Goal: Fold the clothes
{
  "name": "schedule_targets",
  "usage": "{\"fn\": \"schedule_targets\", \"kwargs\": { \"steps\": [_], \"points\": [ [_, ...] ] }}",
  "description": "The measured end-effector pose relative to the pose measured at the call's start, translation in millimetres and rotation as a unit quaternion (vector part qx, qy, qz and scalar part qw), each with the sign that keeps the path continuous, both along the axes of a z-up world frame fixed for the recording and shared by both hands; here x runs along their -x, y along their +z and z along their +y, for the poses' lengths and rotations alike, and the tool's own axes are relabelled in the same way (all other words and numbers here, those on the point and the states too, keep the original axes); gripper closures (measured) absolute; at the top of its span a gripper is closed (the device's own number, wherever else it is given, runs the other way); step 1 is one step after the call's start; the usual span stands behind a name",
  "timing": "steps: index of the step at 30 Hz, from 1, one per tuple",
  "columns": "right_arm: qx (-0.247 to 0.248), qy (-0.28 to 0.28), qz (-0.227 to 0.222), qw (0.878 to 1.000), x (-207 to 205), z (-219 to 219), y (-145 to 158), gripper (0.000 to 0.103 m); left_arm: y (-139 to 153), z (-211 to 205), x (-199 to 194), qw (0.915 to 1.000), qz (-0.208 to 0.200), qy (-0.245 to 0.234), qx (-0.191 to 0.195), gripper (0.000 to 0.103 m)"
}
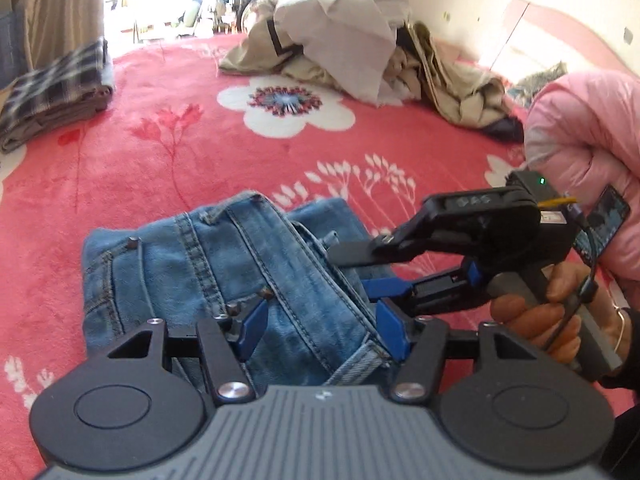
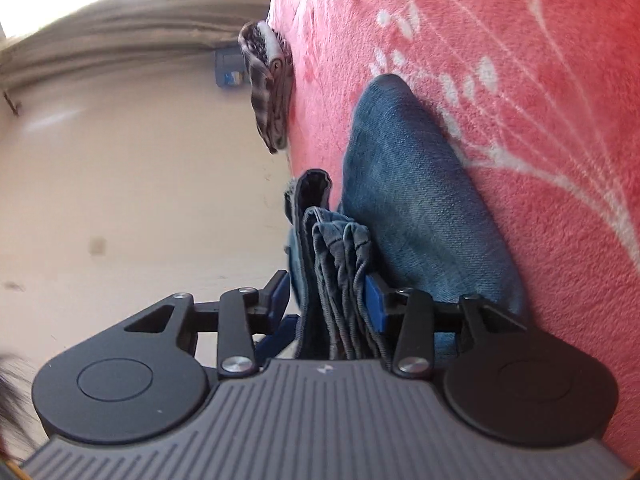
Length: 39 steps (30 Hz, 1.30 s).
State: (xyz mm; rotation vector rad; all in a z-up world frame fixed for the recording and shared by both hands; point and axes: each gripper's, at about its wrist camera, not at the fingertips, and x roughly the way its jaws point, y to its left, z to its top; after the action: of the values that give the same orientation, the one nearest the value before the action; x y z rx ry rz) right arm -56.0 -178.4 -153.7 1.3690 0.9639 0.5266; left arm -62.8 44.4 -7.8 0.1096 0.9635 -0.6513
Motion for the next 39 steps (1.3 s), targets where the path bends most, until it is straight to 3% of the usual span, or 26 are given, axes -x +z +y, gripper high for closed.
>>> {"fn": "schedule_targets", "kwargs": {
  "steps": [3,9,15,19,22,26,27,28,30,35,39],
  "points": [
    [0.048,0.019,-0.017,0.999,-2,7,8,0.070,0,-5,-5,0.9996,0.013,0.006,-0.024,0.042],
    [0.076,0.018,-0.015,0.997,0,3,6,0.087,7,-25,-12,0.9959,0.013,-0.007,-0.089,0.044],
    [0.073,0.023,-0.016,0.997,0,-1,5,0.088,4,-59,-18,0.9830,0.041,-0.042,-0.174,0.045],
    [0.098,0.034,-0.039,0.994,-3,5,11,0.088,6,-65,-28,0.9758,0.060,-0.026,-0.209,0.047],
    [0.109,0.041,-0.054,0.992,-2,6,15,0.088,9,-61,-37,0.9695,0.090,0.009,-0.228,0.069],
    [0.112,0.054,-0.066,0.990,-3,5,16,0.088,7,-64,-47,0.9589,0.110,0.037,-0.259,0.080],
    [0.112,0.056,-0.068,0.990,-5,6,15,0.088,6,-66,-49,0.9571,0.114,0.042,-0.263,0.093],
    [0.110,0.056,-0.069,0.990,-6,5,14,0.088,7,-66,-47,0.9565,0.114,0.044,-0.265,0.098],
    [0.105,0.056,-0.069,0.990,-7,4,11,0.089,13,-67,-38,0.9553,0.089,0.044,-0.278,0.099],
    [0.091,0.047,-0.071,0.992,-7,2,8,0.090,46,-73,10,0.9517,0.032,-0.037,-0.303,0.099],
    [0.077,0.042,-0.078,0.993,-8,1,10,0.090,59,-81,37,0.9404,0.023,-0.119,-0.318,0.099]
  ]
}}
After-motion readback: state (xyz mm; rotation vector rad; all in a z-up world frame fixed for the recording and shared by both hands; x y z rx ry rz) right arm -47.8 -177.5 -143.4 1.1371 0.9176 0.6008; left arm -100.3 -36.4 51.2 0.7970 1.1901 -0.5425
